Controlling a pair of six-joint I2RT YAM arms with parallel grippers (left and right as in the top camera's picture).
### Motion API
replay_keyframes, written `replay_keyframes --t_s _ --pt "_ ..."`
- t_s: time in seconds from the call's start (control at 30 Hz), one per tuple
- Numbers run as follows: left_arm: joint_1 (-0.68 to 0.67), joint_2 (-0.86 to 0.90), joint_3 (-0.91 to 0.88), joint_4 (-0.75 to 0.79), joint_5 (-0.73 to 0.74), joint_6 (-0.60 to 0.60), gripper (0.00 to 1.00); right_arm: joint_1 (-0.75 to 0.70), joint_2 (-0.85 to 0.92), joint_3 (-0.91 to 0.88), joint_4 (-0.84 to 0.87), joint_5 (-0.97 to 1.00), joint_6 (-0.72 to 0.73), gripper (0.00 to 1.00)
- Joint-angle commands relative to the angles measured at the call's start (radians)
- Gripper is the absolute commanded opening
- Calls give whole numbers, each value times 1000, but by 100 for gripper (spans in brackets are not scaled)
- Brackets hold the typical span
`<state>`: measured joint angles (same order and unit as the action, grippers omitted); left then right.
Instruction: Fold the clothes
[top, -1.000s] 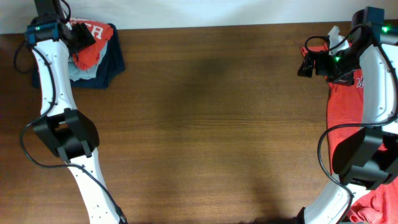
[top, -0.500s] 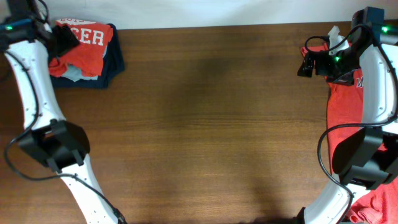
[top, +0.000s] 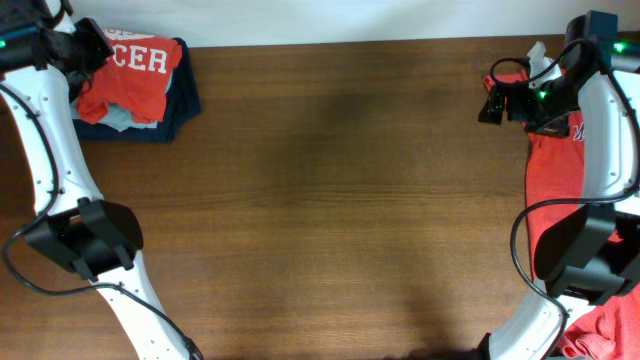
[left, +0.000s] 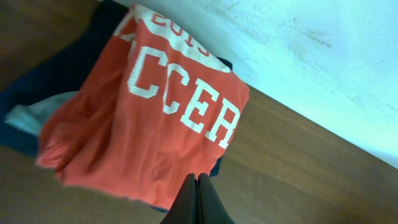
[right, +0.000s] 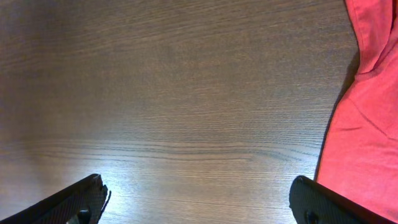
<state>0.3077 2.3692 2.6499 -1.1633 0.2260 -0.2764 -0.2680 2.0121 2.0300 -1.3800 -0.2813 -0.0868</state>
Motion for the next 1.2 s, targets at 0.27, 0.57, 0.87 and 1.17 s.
replay_keyframes --t_s 0.27,0.57,0.87,1.17 --pt "103 182 2 -17 40 20 1 -2 -21 17 0 5 -10 99" --pt "134 280 3 -13 5 24 1 -2 -21 17 0 5 -10 99" --pt "134 220 105 -15 142 23 1 -2 -21 17 0 5 -10 99" --pt "115 140 174 12 262 -23 1 -2 -21 17 0 5 -10 99"
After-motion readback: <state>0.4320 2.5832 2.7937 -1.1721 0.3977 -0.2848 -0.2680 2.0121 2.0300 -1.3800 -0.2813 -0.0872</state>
